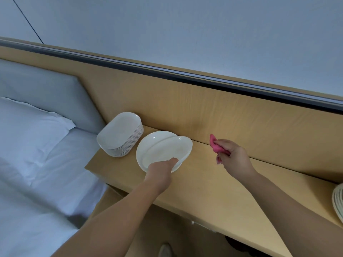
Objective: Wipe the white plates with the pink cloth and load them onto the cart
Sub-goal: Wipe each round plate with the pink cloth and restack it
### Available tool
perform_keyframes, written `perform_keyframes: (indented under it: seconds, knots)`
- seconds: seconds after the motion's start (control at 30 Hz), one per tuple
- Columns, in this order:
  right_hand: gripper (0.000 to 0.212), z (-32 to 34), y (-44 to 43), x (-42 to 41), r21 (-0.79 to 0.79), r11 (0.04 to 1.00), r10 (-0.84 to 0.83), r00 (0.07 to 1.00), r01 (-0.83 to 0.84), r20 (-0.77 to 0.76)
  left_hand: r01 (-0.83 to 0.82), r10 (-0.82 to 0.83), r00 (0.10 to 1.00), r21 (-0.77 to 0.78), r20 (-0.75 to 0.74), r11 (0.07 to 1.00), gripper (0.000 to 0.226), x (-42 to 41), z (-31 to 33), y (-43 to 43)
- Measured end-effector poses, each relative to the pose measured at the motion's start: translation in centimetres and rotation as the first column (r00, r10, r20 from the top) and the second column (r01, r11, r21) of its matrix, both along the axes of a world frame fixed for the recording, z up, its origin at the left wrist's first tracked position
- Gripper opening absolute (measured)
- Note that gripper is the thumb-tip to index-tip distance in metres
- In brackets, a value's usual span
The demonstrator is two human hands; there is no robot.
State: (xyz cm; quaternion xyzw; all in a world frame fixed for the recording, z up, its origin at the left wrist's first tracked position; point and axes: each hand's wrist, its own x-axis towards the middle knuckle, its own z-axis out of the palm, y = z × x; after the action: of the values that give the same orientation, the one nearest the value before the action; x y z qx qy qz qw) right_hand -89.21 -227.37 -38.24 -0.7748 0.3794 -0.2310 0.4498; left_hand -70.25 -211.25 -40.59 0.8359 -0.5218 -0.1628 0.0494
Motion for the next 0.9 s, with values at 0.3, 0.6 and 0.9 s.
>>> perform_keyframes:
  seconds: [0.3, 0.6, 0.9]
  knots:
    - [0.049, -0.6, 0.4, 0.2, -0.021, 0.993, -0.114, 0.992, 0.113, -0.052, 0.141, -0.145, 0.989, 0.102, 0.034, 0.985, 0.043, 2.8, -3.6, 0.1]
    - [0.046, -1.5, 0.8, -0.3, 0.005, 0.983, -0.181, 0.979, 0.182, -0.093, 0.263, -0.274, 0.960, 0.149, 0.055, 0.953, 0.042, 4.1, -5.3, 0.3]
    - [0.047, -1.0, 0.7, -1.9, 0.015, 0.974, -0.222, 0.972, 0.224, -0.076, 0.263, -0.263, 0.964, 0.011, 0.027, 0.965, 0.028, 3.6, -4.5, -1.9]
